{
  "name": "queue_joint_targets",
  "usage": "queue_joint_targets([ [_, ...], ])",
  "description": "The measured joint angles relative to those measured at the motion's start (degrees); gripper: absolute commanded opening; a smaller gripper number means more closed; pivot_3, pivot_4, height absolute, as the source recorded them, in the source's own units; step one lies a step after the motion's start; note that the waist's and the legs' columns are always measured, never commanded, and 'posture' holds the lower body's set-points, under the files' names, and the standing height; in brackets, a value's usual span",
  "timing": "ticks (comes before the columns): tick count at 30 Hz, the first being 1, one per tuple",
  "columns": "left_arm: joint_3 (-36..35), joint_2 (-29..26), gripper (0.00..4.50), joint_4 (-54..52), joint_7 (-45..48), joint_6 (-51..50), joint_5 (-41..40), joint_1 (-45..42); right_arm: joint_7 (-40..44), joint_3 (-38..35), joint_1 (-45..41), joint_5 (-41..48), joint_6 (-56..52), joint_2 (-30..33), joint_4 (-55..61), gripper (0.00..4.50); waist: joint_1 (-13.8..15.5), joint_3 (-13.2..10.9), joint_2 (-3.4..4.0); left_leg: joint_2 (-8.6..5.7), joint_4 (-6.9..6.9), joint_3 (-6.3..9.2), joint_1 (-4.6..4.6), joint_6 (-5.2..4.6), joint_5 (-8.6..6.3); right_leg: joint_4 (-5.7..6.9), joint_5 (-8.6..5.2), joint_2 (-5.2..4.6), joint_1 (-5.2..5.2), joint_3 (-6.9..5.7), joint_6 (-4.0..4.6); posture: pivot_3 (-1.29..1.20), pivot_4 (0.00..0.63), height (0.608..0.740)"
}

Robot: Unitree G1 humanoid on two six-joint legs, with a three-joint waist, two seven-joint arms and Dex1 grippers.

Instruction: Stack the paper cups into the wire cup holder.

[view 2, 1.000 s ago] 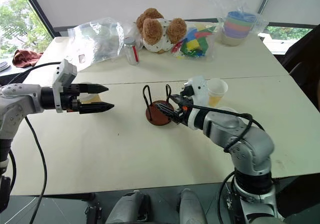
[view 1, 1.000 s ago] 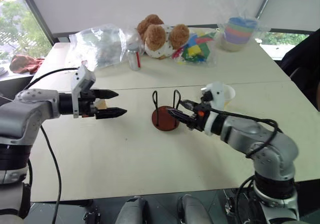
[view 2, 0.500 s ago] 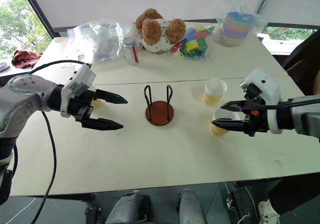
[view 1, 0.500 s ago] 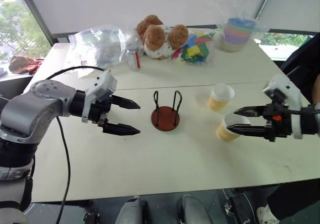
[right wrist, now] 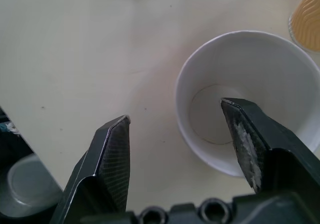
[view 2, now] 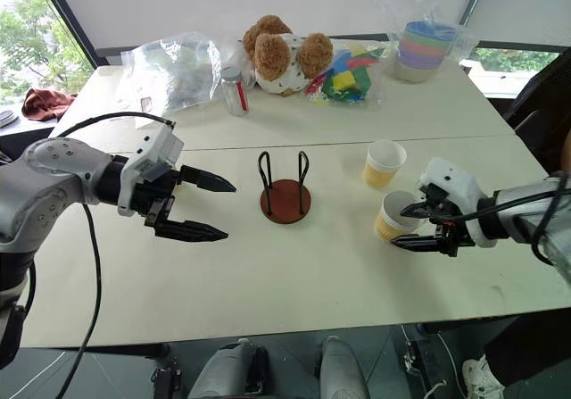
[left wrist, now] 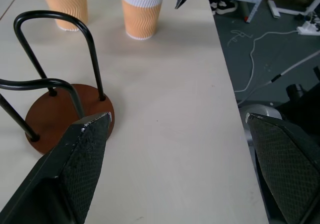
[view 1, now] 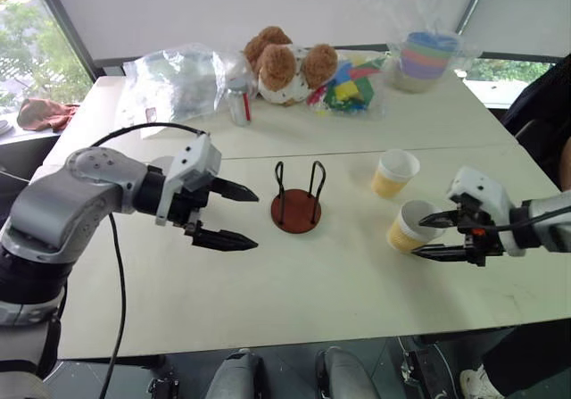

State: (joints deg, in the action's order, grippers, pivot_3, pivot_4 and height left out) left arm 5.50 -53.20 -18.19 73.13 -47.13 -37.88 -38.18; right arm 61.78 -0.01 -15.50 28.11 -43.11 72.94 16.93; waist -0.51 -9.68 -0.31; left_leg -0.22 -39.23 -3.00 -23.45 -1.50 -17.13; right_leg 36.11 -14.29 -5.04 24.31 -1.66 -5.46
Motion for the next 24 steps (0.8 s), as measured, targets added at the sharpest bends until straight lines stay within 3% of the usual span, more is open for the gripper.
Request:
queue_joint_targets([
  [4, 0.0, 0.0, 4.50, 0.0, -1.1, -0.2, -0.1, 0.3, 1.2, 2.1, -1.0, -2.9, 2.3, -0.8, -3.2, 0.14, 0.1, 0.0, 0.00, 0.00, 0.00, 0.01, -0.01, 0.00, 0.00, 0.00, -0.01, 0.00, 0.00, 0.00, -0.02, 0.00, 0.150, 0.740],
  [12, -0.1, -1.5, 4.50, 0.7, -1.1, 0.3, 0.9, 1.6, 3.4, 2.4, -6.0, -3.8, 3.6, -2.7, -4.1, 0.07, -0.1, 0.0, 0.05, -0.01, -0.02, -0.02, 0.00, 0.02, 0.01, 0.02, -0.01, 0.00, 0.01, 0.01, -0.02, 0.00, 0.150, 0.740],
  [19, -1.6, -5.2, 4.50, 8.8, 0.3, 3.8, 4.7, 2.9, 11.3, 8.6, -45.9, -7.5, 7.7, -11.5, -11.9, 0.07, -0.3, -0.2, 0.30, 0.21, 0.09, 0.02, 0.06, 0.11, 0.05, 0.14, -0.02, 0.30, 0.15, 0.05, 0.00, 0.00, 0.150, 0.740],
  [24, -2.0, -5.1, 4.50, 10.9, 0.5, 4.2, 4.9, 2.9, 19.3, 17.5, -52.8, -9.3, 9.7, -21.1, -16.1, 0.07, 0.1, -0.2, 0.19, 0.06, 0.03, 0.04, -0.16, 0.12, 0.06, 0.12, -0.02, 0.14, 0.15, 0.03, -0.01, 0.00, 0.150, 0.740],
])
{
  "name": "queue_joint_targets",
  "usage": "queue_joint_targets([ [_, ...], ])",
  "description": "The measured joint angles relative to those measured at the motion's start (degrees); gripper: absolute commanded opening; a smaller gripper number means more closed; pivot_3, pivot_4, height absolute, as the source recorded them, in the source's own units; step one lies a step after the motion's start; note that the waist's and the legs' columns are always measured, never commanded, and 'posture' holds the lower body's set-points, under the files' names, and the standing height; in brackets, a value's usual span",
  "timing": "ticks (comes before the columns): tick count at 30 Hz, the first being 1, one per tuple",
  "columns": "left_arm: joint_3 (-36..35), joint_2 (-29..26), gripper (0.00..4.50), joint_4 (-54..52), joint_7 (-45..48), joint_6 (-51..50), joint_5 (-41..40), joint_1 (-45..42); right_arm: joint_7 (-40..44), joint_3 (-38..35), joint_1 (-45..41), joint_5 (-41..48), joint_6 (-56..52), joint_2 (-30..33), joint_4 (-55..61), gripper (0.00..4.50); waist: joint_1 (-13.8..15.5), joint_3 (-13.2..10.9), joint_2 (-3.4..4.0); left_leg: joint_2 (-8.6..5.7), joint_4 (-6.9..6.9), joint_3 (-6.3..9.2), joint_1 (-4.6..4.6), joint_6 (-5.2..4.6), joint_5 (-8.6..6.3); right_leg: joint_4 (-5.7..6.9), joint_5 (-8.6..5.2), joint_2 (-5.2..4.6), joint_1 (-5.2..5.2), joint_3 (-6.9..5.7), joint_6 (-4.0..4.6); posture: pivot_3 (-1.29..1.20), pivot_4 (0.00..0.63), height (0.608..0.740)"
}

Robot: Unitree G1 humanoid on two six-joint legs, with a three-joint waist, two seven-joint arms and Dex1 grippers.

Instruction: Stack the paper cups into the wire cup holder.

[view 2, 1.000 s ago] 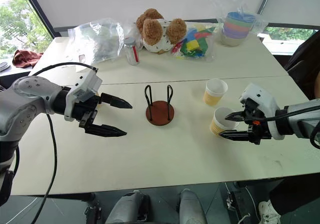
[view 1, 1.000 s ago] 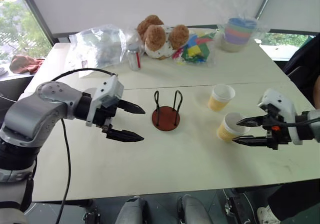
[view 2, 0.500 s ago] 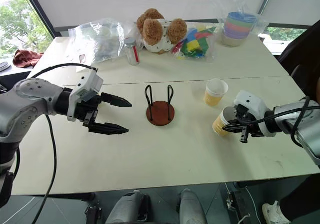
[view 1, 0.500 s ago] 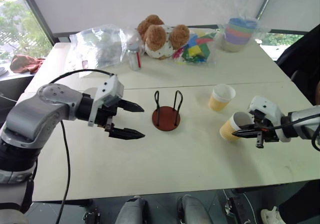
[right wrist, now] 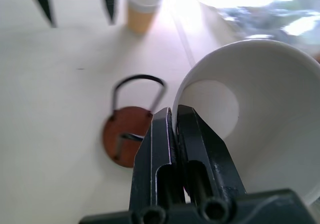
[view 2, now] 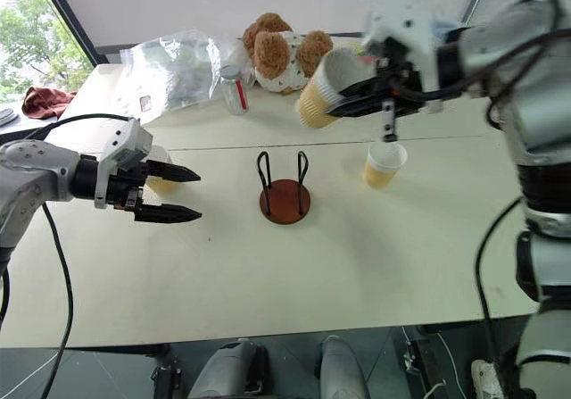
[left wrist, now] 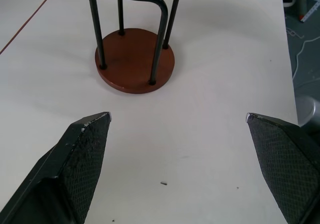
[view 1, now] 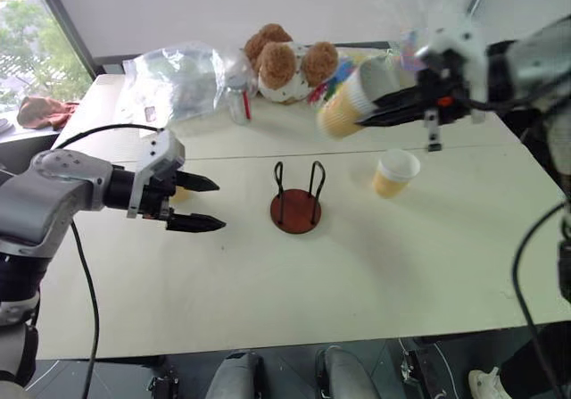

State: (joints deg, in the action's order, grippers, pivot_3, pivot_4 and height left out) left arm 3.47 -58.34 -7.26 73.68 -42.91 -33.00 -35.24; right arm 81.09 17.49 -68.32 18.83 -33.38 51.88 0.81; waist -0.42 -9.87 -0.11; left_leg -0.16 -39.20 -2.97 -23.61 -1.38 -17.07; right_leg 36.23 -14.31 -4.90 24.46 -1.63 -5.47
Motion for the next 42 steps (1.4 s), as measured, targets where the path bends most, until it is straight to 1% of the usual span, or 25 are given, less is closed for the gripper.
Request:
queue_joint_targets([
  [2, -0.2, 0.0, 4.50, 0.0, -0.1, 0.0, 0.0, 0.2, 2.7, 2.5, 0.0, -0.5, 1.0, -2.4, -0.7, 0.07, 0.0, 0.0, 0.00, -0.11, -0.04, -0.05, -0.02, 0.05, 0.03, 0.01, 0.00, -0.13, -0.01, 0.00, -0.01, 0.00, 0.150, 0.740],
  [5, -0.9, 0.2, 4.50, -0.3, -0.6, 0.0, -0.1, 1.2, 5.0, 4.3, -0.4, -1.9, 3.1, -4.9, -2.8, 0.07, -0.1, 0.0, -0.01, -0.14, -0.08, -0.08, -0.04, 0.10, 0.06, 0.00, 0.01, -0.17, -0.02, 0.00, -0.01, 0.00, 0.150, 0.740],
  [12, -1.7, 1.8, 4.50, -2.4, -2.4, -0.4, -0.3, 3.2, 8.4, 8.5, -2.5, -9.7, 12.8, -9.9, -12.2, 0.07, -0.4, 0.0, -0.01, -0.09, -0.07, -0.06, -0.03, 0.20, 0.12, 0.03, 0.01, -0.13, 0.00, -0.05, -0.02, 0.00, 0.150, 0.740],
  [17, -2.2, 2.7, 4.50, -3.1, -3.3, -0.6, -0.4, 3.5, 10.8, 9.3, -3.9, -13.2, 17.6, -12.1, -17.2, 0.07, -0.4, 0.0, -0.01, -0.09, -0.07, -0.06, -0.02, 0.21, 0.12, 0.06, 0.01, -0.13, 0.01, -0.05, -0.02, 0.00, 0.150, 0.740],
  [22, -2.2, 3.5, 4.50, -4.1, -4.2, -0.7, -1.0, 3.7, 11.3, 9.7, -4.4, -15.4, 20.0, -14.0, -19.6, 0.07, -0.4, 0.0, -0.01, -0.09, -0.07, -0.06, -0.02, 0.22, 0.13, 0.07, 0.01, -0.13, 0.00, -0.05, -0.02, 0.00, 0.150, 0.740],
  [25, -2.2, 3.6, 4.50, -4.2, -4.7, -0.7, -1.3, 3.7, 11.3, 9.7, -4.4, -15.9, 20.1, -14.7, -19.7, 0.90, -0.3, 0.0, -0.01, -0.09, -0.07, -0.04, -0.02, 0.23, 0.13, 0.08, 0.01, -0.13, 0.01, -0.05, -0.02, 0.00, 0.150, 0.740],
  [28, -2.2, 3.7, 4.50, -4.2, -5.2, -0.7, -1.3, 3.7, 11.3, 9.7, -4.4, -16.3, 19.9, -14.7, -19.7, 2.37, -0.3, 0.0, -0.01, -0.09, -0.07, -0.05, -0.01, 0.23, 0.13, 0.07, 0.01, -0.13, 0.01, -0.05, -0.02, 0.00, 0.150, 0.740],
  [34, -2.2, 4.1, 4.50, -4.2, -5.7, -0.6, -1.3, 3.7, 11.3, 9.3, -4.4, -16.3, 18.7, -14.7, -19.7, 2.37, -0.4, 0.0, -0.01, -0.09, -0.07, -0.05, -0.01, 0.24, 0.14, 0.08, 0.01, -0.13, 0.01, -0.05, -0.02, 0.00, 0.150, 0.740],
  [36, -2.2, 4.4, 4.50, -4.2, -5.8, -0.6, -1.3, 3.6, 11.3, 8.7, -4.5, -16.3, 18.6, -13.7, -19.6, 2.37, -0.2, 0.0, -0.01, -0.09, -0.07, -0.05, -0.01, 0.24, 0.14, 0.08, 0.01, -0.14, 0.01, -0.06, -0.02, 0.00, 0.150, 0.740],
  [38, -2.2, 4.6, 4.50, -4.5, -5.7, -0.7, -1.4, 3.6, 11.0, 7.6, -4.4, -17.2, 18.7, -9.1, -19.8, 2.37, 0.3, 0.0, -0.02, -0.13, -0.07, -0.04, -0.02, 0.23, 0.13, 0.05, 0.01, -0.17, 0.00, -0.05, -0.02, 0.00, 0.150, 0.740],
  [40, -2.2, 4.6, 4.50, -4.7, -5.5, -0.8, -1.5, 3.4, 9.6, 4.9, -4.0, -18.7, 18.7, -4.1, -21.2, 2.37, 0.8, 0.0, -0.03, -0.14, -0.07, -0.07, -0.02, 0.23, 0.13, -0.01, 0.01, -0.17, -0.03, -0.05, -0.01, 0.00, 0.150, 0.740],
  [42, -2.2, 4.5, 4.50, -4.8, -5.2, -1.5, -1.7, 2.8, 7.6, 2.7, -2.7, -20.1, 18.8, -0.8, -22.8, 2.37, 0.9, 0.0, -0.05, -0.13, -0.07, -0.10, -0.01, 0.22, 0.13, -0.02, 0.01, -0.17, -0.04, -0.04, -0.01, 0.00, 0.150, 0.740],
])
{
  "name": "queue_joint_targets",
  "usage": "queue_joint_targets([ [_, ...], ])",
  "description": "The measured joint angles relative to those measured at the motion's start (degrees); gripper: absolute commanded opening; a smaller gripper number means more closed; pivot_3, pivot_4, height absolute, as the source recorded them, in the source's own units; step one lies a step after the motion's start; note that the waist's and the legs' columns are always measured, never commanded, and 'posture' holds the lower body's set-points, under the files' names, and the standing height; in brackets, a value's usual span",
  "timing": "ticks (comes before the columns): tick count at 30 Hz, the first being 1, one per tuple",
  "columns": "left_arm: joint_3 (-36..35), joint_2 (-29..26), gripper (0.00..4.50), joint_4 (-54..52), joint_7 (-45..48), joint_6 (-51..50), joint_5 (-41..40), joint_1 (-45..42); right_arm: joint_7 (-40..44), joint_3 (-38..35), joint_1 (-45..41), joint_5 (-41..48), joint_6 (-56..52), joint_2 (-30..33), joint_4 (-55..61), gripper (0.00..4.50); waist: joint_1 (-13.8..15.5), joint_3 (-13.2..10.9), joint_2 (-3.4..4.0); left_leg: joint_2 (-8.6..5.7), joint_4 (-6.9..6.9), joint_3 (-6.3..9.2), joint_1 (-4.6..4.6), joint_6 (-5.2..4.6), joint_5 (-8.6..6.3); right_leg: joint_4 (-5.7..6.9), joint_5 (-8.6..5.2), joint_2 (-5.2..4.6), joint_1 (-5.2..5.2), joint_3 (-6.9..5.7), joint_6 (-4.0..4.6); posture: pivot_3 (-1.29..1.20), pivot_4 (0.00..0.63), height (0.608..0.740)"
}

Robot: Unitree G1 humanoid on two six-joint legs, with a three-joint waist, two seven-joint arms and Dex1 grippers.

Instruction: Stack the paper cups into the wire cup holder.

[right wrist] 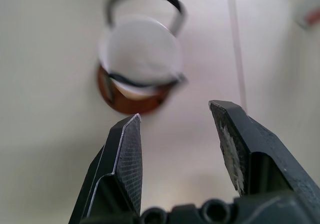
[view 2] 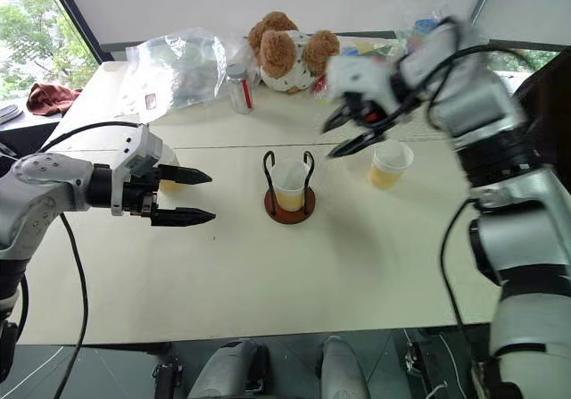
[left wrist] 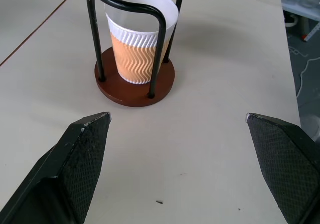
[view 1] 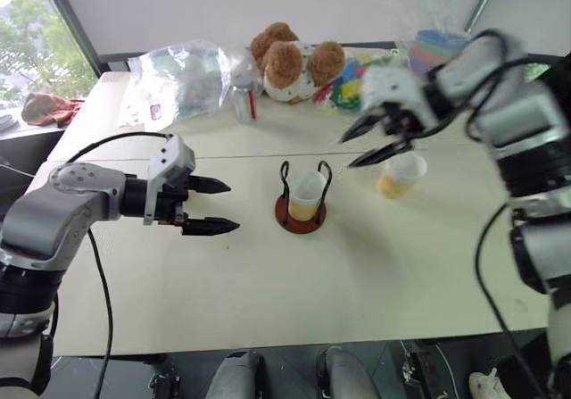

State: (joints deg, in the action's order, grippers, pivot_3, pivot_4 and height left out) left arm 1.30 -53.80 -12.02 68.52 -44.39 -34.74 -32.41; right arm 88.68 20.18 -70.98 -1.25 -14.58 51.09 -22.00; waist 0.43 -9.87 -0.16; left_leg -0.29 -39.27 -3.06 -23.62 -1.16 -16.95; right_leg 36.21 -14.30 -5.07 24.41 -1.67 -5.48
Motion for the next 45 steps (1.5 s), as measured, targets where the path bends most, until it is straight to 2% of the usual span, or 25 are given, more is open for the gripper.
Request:
queue_joint_targets([
  [6, -1.3, 1.3, 4.50, -2.7, 0.6, -4.4, -6.0, -3.5, -6.8, -1.2, 10.7, -3.8, 2.1, 2.8, -6.8, 2.37, -0.3, 0.0, 0.05, 0.04, 0.00, -0.09, 0.11, 0.02, 0.02, 0.02, 0.00, 0.01, 0.03, 0.08, 0.00, 0.00, 0.150, 0.740],
  [10, -1.5, 2.3, 4.50, -3.8, -0.5, -6.3, -7.5, -3.5, -8.5, -2.6, 11.6, -4.1, 1.9, 2.8, -8.5, 2.37, -1.5, -0.1, 0.12, 0.10, 0.03, -0.08, 0.13, 0.06, 0.04, 0.05, 0.00, 0.06, 0.06, 0.09, -0.01, 0.00, 0.150, 0.740],
  [16, 0.0, 2.6, 4.50, -4.2, -2.1, -5.8, -5.9, -3.2, -10.7, -3.7, 13.4, -4.2, 1.7, 1.4, -11.2, 2.37, -1.3, -0.1, 0.11, 0.09, 0.02, -0.08, 0.15, 0.10, 0.07, 0.07, 0.00, 0.06, 0.04, 0.10, 0.00, 0.00, 0.150, 0.740],
  [19, 0.3, 2.4, 4.50, -3.2, -2.7, -3.8, -3.0, -3.2, -11.0, -3.7, 14.1, -4.1, 1.2, 0.3, -12.1, 1.58, -1.1, -0.1, 0.11, 0.08, 0.02, -0.08, 0.15, 0.11, 0.07, 0.07, 0.00, 0.05, 0.04, 0.10, 0.00, 0.00, 0.150, 0.740],
  [22, 0.3, 2.3, 4.50, -2.3, -2.7, -2.3, -0.9, -3.2, -11.1, -3.8, 14.3, -4.1, 1.2, -0.3, -12.1, 0.01, -1.1, -0.1, 0.11, 0.08, 0.03, -0.06, 0.15, 0.11, 0.07, 0.06, 0.00, 0.06, 0.04, 0.08, 0.00, 0.00, 0.150, 0.740],
  [30, 0.3, 1.6, 4.50, -0.6, -1.5, -1.2, 0.6, -3.2, -11.2, -3.9, 13.8, -4.1, 2.4, -0.4, -12.7, 0.01, -1.2, -0.1, 0.13, 0.08, 0.02, -0.08, 0.15, 0.12, 0.07, 0.07, 0.00, 0.06, 0.04, 0.09, 0.00, 0.00, 0.150, 0.740],
  [34, 0.3, -0.7, 4.50, 1.6, 0.2, 0.2, 2.3, -3.1, -9.6, -5.0, 6.2, -3.5, 2.2, -1.1, -12.2, 0.01, -1.6, -0.2, 0.26, 0.09, 0.06, -0.10, 0.15, 0.12, 0.08, 0.09, 0.00, 0.07, 0.10, 0.10, 0.00, 0.00, 0.150, 0.740],
  [39, 0.4, -2.3, 4.50, 4.6, 2.2, 2.3, 4.2, -3.2, -1.4, -6.4, -6.5, 4.4, -4.4, -7.2, 1.5, 0.01, -1.8, -0.1, 0.21, 0.29, 0.14, 0.08, 0.15, 0.15, 0.08, 0.41, 0.00, 0.28, 0.18, -0.02, 0.00, 0.00, 0.150, 0.740],
  [45, -0.9, -1.8, 4.50, 6.0, 0.4, 2.2, 4.1, -3.2, 3.0, -3.9, -2.6, 9.6, -10.7, -10.8, 9.4, 0.01, -0.1, -0.1, 0.03, -0.04, -0.10, -0.01, 0.11, -0.05, -0.02, 0.39, 0.00, -0.08, 0.03, 0.01, 0.00, 0.00, 0.150, 0.740],
])
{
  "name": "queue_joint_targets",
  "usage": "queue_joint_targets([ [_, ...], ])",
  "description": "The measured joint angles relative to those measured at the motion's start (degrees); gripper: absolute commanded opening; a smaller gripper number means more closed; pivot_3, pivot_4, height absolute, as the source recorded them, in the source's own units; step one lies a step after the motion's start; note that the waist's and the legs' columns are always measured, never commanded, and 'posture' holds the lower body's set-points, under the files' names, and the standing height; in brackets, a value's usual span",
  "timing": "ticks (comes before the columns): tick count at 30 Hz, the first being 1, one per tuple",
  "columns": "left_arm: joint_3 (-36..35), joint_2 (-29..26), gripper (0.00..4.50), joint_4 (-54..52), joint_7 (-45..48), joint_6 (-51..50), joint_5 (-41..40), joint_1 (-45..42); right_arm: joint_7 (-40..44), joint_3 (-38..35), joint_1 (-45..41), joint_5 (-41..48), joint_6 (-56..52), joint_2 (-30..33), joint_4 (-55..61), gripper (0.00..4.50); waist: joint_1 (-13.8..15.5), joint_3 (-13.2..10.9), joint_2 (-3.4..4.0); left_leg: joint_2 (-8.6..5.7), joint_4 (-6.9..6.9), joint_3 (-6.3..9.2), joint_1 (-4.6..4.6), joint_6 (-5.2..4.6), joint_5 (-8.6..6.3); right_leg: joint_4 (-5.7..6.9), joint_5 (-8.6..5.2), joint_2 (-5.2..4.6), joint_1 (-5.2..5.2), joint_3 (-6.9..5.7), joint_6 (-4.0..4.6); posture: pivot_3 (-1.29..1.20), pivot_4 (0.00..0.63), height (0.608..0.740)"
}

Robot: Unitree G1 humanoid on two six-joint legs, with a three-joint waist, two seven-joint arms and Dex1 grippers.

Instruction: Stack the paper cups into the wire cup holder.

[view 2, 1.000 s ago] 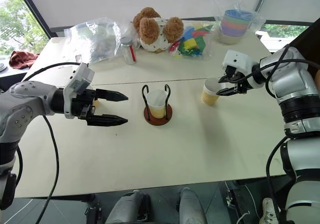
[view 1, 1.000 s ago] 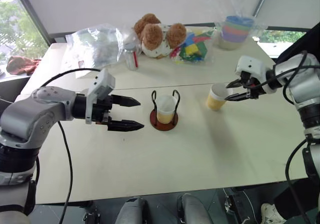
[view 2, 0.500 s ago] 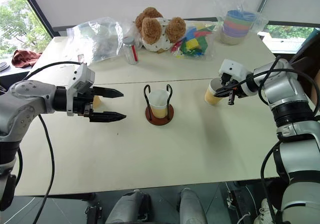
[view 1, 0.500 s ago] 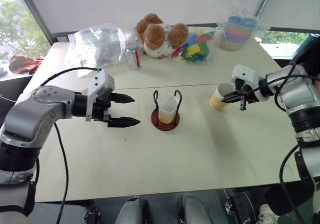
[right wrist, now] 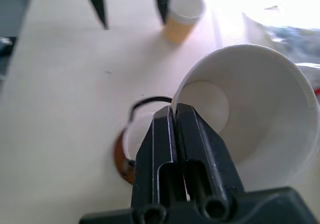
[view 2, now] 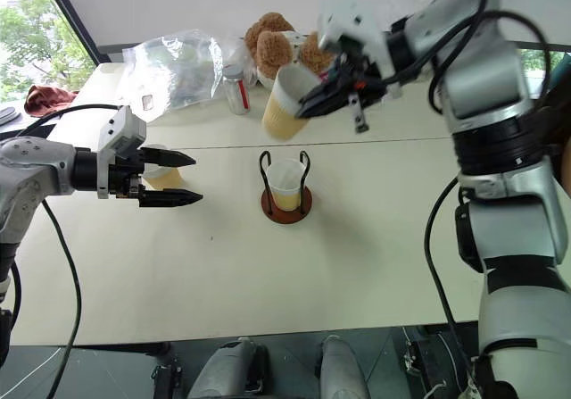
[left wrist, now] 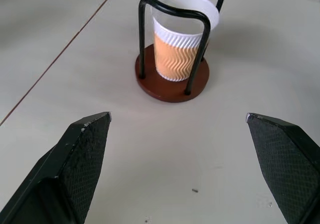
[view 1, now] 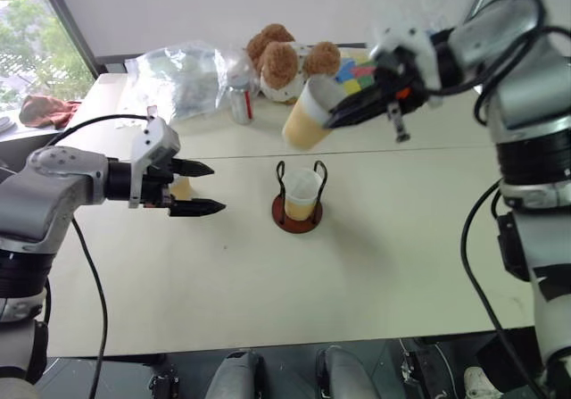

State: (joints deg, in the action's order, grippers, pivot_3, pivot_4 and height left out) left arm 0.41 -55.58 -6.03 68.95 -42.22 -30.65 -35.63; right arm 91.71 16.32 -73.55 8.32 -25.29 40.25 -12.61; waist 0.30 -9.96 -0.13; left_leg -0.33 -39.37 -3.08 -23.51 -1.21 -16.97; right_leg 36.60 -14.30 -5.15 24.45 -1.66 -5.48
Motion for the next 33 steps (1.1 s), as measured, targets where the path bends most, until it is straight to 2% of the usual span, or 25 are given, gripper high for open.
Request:
queue_joint_targets([
  [7, -0.6, 0.8, 4.50, -3.3, -2.0, -1.0, -1.2, 3.7, 0.6, 2.6, 0.5, 0.8, 0.4, -0.2, 1.3, 0.01, 0.0, 0.0, -0.01, 0.07, -0.07, 0.05, -0.01, 0.08, 0.04, 0.03, 0.00, 0.08, 0.00, -0.03, 0.00, 0.00, 0.150, 0.740],
  [19, -1.3, 2.2, 4.50, -4.2, -3.6, -1.2, -2.4, 3.8, 0.7, 9.9, 0.8, 0.2, 5.3, 1.4, -1.7, 0.01, -1.0, 0.0, -0.01, 0.09, -0.07, 0.03, -0.01, 0.07, 0.04, 0.04, 0.00, 0.10, 0.02, -0.03, 0.00, 0.00, 0.150, 0.740],
  [25, -1.3, 2.7, 4.50, -4.3, -4.3, -1.2, -2.5, 3.8, 0.7, 10.7, -1.5, -1.4, 8.3, 1.3, -7.0, 0.01, -1.1, 0.0, 0.00, 0.11, -0.03, 0.04, 0.00, 0.08, 0.04, 0.05, 0.00, 0.11, 0.06, -0.03, 0.00, 0.00, 0.150, 0.740],
  [33, -1.3, 2.8, 4.50, -4.4, -5.0, -1.2, -2.5, 4.0, 0.7, 10.5, -3.8, 2.1, 6.6, 3.1, -6.9, 0.01, -0.9, 0.0, -0.01, 0.08, 0.03, 0.05, 0.00, 0.09, 0.05, 0.04, 0.00, 0.06, 0.07, -0.04, 0.00, 0.00, 0.150, 0.740],
])
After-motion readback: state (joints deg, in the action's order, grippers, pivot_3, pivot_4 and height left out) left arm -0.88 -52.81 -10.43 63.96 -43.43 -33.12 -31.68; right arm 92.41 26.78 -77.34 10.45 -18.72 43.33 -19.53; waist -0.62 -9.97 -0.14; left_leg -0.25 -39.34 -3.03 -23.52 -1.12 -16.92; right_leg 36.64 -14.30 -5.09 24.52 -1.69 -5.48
